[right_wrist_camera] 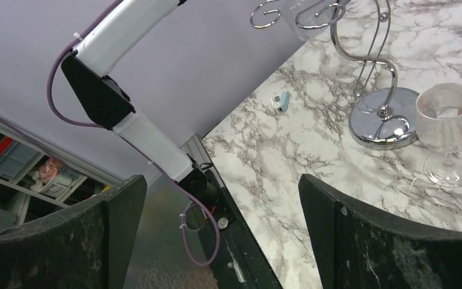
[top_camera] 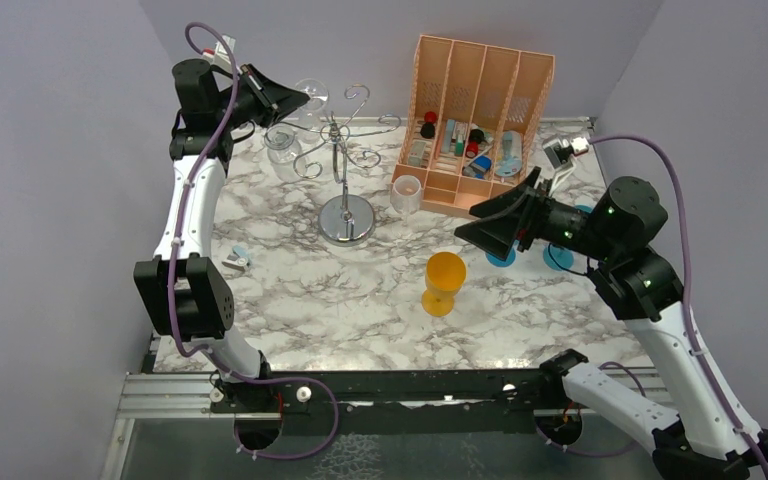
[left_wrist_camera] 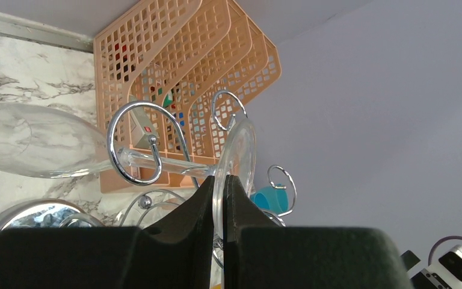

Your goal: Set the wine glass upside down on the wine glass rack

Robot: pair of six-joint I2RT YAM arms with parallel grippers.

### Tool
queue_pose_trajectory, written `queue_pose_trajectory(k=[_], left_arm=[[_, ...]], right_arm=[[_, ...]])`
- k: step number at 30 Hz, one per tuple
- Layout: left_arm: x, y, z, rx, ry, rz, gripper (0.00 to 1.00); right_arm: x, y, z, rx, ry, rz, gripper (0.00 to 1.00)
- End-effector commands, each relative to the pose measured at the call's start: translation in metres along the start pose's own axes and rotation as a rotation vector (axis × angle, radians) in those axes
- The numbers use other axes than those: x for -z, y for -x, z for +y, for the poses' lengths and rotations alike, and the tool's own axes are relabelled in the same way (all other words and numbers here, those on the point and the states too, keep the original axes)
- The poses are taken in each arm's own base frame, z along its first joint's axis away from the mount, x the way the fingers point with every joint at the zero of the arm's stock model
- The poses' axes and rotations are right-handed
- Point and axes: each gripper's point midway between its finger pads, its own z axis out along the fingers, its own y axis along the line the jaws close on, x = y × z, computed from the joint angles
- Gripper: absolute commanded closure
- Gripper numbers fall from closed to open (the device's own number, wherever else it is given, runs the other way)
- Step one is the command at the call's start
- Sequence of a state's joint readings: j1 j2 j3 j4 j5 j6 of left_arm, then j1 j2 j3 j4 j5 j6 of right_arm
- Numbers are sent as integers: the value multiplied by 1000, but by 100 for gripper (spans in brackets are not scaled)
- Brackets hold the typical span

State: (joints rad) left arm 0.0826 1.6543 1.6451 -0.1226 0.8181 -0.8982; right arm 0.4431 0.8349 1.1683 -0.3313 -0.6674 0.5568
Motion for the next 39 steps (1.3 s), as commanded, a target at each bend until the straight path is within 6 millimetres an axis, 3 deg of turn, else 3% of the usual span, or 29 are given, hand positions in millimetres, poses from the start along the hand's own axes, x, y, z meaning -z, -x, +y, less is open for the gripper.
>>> queue_pose_trajectory(k=[1,15,19,36,39], left_arm=[[-2,19,-25,-90,-72,-55,100],[-6,39,-26,-161,-53,-115,100],[-12,39,-8,-127,-25,-104,100],[8,53,14,-103,58,-125,100],[14,54,18,-107,73,-129,96]], right_arm=[[1,11,3,28,-5,-37,0],[1,10,0,12,-18,-39,0],[1,9,-2,8,-21,-42,0],[-4,2,-7,-13,-16,-18,0],[-4,3,-6,-11,-16,-12,0]])
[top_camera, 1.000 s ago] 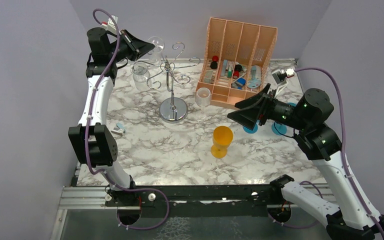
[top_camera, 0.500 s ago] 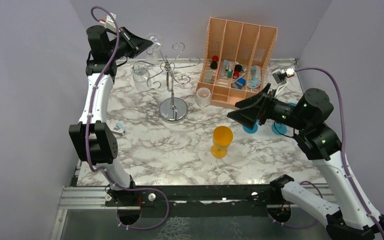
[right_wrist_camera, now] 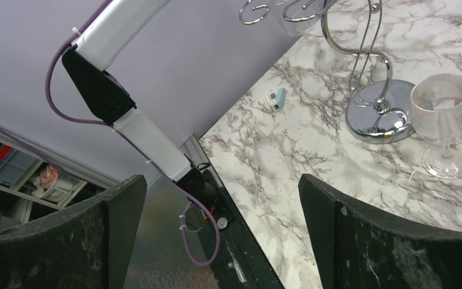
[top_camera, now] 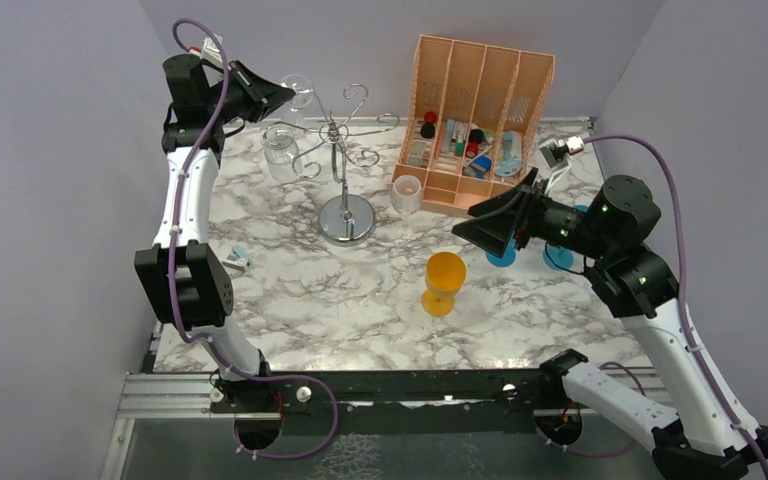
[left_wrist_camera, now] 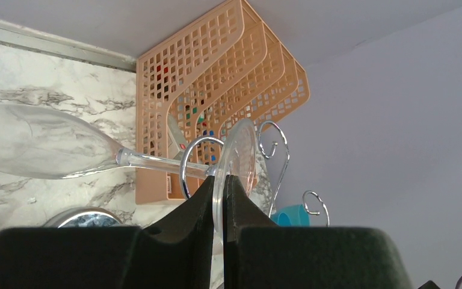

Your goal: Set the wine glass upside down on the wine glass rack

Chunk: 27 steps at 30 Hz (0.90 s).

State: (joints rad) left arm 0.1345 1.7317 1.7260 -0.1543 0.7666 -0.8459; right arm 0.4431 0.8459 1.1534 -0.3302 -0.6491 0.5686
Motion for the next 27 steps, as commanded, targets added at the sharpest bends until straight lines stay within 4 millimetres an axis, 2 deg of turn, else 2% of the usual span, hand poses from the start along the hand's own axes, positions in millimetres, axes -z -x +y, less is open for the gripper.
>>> queue_pose_trajectory(k=[1,5,7,11,17,23,27], left_arm=[[14,21,-10,-77,3,-61,94],[17,20,2,-82,37,-58,85],[25,23,-9,-101,32,-77,81],[27,25,-10,-105,35,-86,72],[32,25,-9,-129,60,-101,65],[47,35,-10,-188,131,-164,59],[65,40,-5,-249,227,-230,56]], right_arm=[[0,7,3,19,8,-16,0],[3,2,-1,23,-10,-20,0],[4,1,-2,21,-17,-21,0],[6,1,-2,27,-24,-10,0],[9,-5,-5,25,-39,-10,0],[12,-13,-25,7,-147,18,0],[18,-17,-38,3,-232,31,0]])
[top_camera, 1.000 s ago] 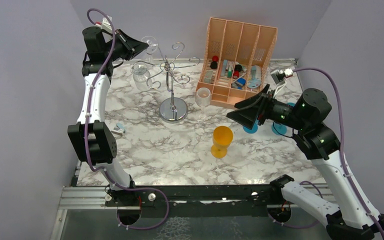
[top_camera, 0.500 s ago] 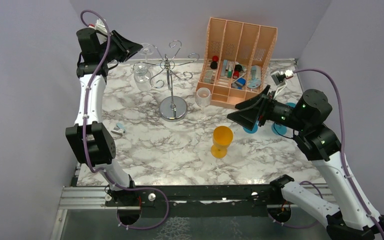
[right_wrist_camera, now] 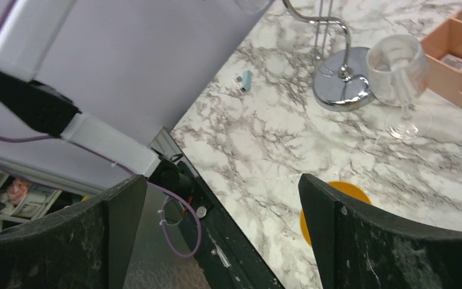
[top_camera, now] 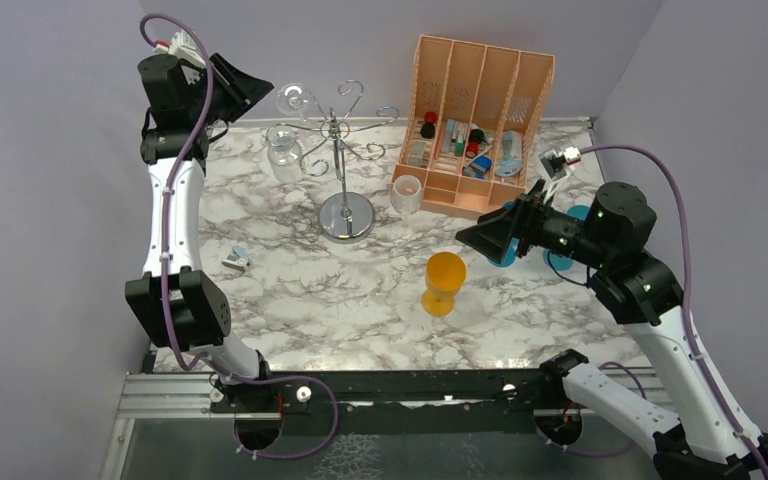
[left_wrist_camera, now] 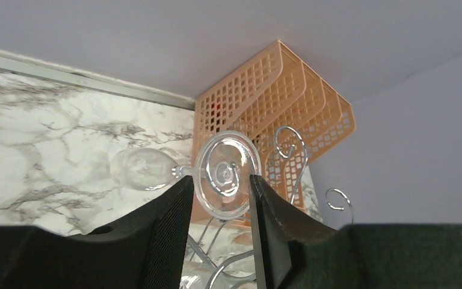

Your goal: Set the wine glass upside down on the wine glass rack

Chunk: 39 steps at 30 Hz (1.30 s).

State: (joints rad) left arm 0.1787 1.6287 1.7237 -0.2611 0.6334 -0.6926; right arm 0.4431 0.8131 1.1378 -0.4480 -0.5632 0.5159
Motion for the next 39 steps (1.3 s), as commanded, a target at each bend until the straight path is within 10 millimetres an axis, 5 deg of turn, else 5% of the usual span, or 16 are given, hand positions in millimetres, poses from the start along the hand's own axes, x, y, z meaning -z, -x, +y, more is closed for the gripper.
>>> queue_pose_trajectory(k=[1,6,13,23,29,39], left_arm=[[32,18,1,-123,121,-119,55],[62,14,0,-216,196,-157,46],[106,-34,7,-258,258,-146,41],[130,-100,-9,-366,244,-61,33],[142,-126,-31,-395,175,-2,33],[165,-144,-58,-584,68,9,33]], right_arm=[[8,-4,-21,6,-132,9,0],[6,-28,-34,-3,-148,84,1],[-5,-62,-56,-97,-196,226,16],[-2,-116,-114,-164,-419,390,30],[1,-123,-144,-120,-546,418,42],[-27,-136,-145,-185,-458,450,54]])
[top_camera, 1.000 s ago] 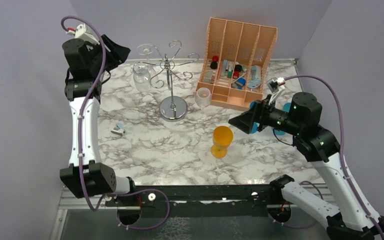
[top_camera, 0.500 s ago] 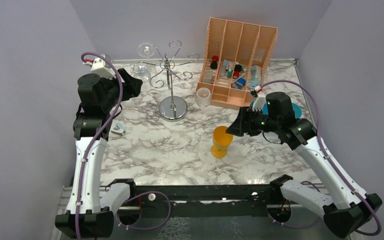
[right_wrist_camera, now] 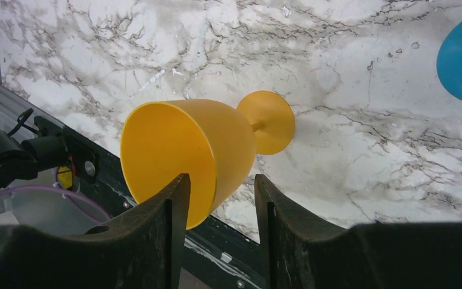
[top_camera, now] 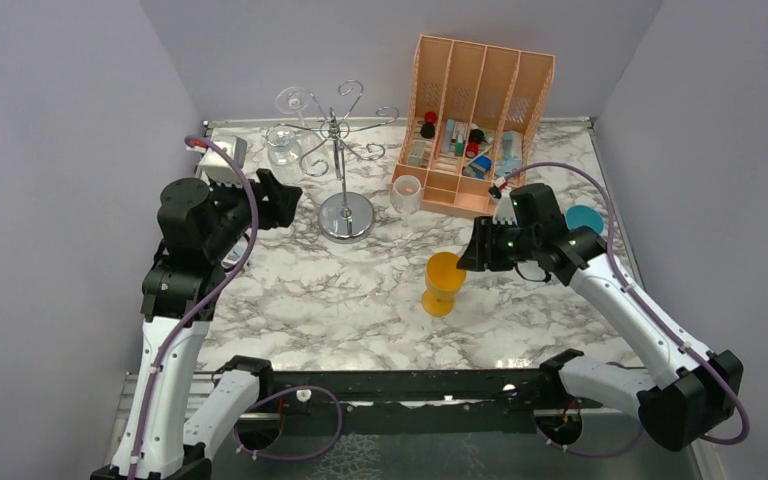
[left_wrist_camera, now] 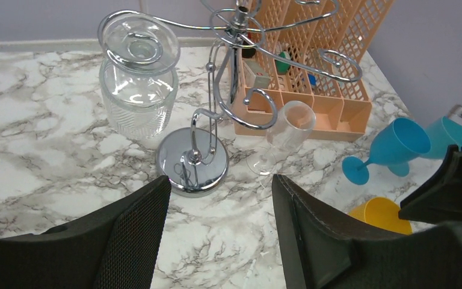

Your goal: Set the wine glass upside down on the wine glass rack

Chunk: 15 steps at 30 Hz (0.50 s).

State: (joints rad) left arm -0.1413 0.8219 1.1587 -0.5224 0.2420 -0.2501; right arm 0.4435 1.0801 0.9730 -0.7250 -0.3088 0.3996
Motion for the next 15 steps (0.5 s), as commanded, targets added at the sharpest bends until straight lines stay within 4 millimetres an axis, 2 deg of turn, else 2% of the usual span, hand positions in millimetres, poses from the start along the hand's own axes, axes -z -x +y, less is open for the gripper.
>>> queue_pose_trajectory(k=[1,7,11,13,15], left_arm=[[10,-3,-6,-119,-35,-11,33],[17,-10,-23,-208,-131,-35,35],[18,-24,-49,-277,-308,-49,37],[23,-31,-65,-334,-419,-77,38],[26,-36,-77,-385,-510,-103,38]], right_arm=[[-9,8,9,7,44,-7,54],[-17,5,3,8,-6,12,56],[-20,4,-4,22,-46,28,59],[-20,5,-8,36,-63,28,65],[-17,7,-6,45,-61,22,75]])
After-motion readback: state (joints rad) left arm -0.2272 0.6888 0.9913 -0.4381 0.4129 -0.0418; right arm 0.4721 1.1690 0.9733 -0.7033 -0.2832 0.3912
